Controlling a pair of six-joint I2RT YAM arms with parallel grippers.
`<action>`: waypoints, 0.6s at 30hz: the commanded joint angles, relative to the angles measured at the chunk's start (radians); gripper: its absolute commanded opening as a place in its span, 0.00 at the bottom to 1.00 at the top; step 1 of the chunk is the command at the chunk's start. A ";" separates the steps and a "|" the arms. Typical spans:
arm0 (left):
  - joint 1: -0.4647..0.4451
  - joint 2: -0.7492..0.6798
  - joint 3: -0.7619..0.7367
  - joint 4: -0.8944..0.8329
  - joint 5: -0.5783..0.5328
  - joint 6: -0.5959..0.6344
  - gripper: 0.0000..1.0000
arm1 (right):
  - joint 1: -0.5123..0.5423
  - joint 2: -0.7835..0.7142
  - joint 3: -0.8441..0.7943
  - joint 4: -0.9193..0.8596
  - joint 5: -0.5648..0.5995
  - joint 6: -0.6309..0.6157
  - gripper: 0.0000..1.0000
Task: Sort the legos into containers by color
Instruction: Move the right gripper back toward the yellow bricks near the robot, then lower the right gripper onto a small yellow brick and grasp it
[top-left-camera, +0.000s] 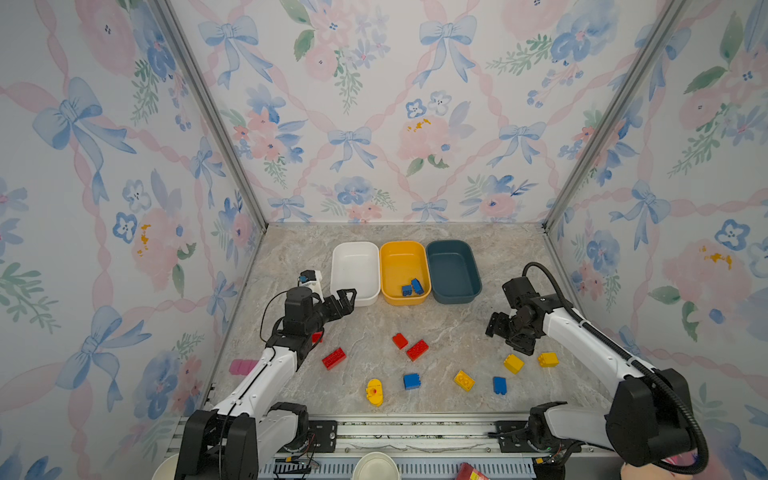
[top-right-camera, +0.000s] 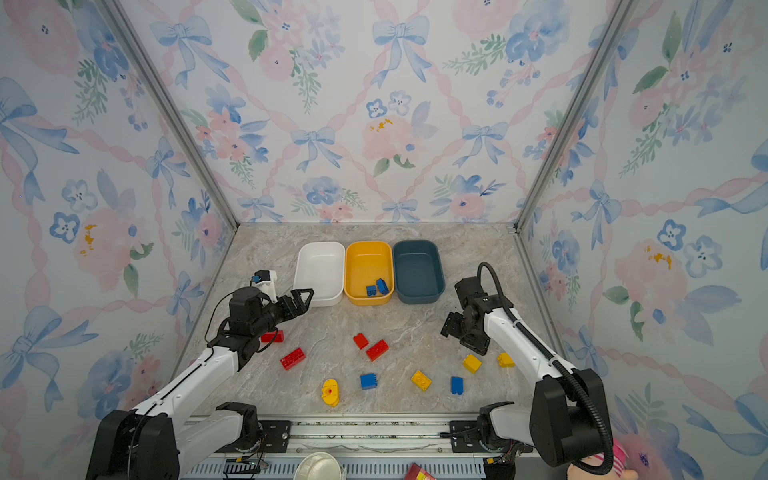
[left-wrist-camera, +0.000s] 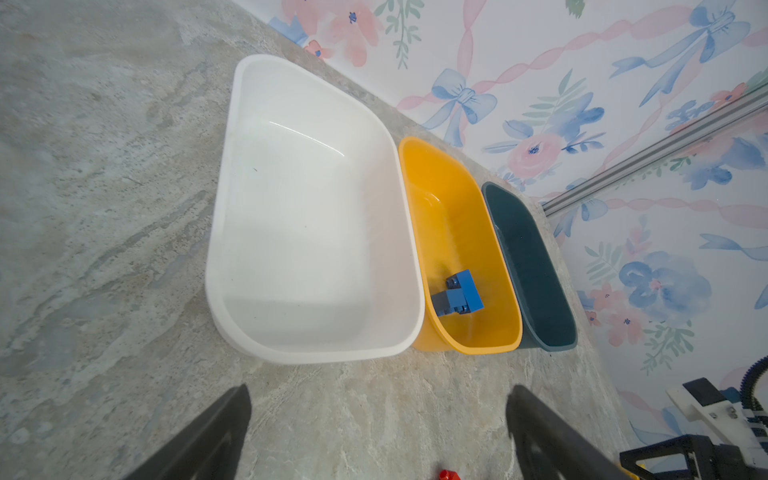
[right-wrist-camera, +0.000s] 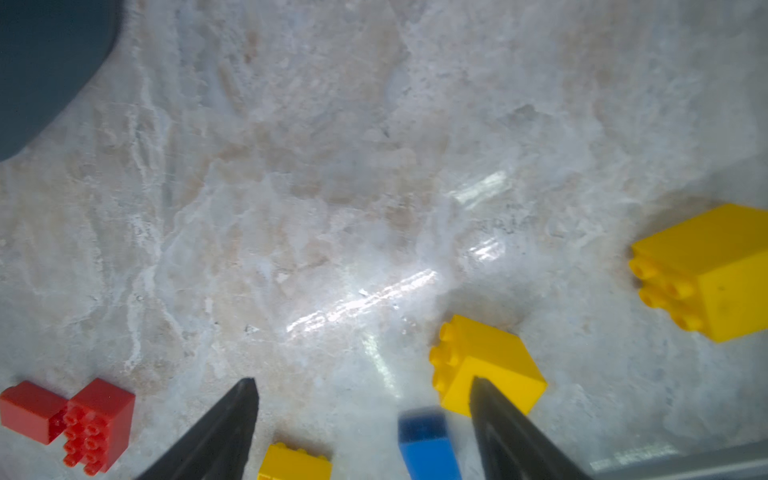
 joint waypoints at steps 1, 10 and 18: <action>-0.004 0.005 0.001 0.004 0.013 -0.013 0.98 | -0.062 -0.058 -0.038 -0.064 -0.019 0.020 0.91; -0.004 -0.002 -0.013 0.003 0.018 -0.022 0.98 | -0.174 -0.123 -0.120 -0.072 -0.043 0.030 0.96; -0.005 -0.003 -0.015 0.003 0.017 -0.025 0.98 | -0.176 -0.107 -0.191 0.001 -0.050 0.066 0.87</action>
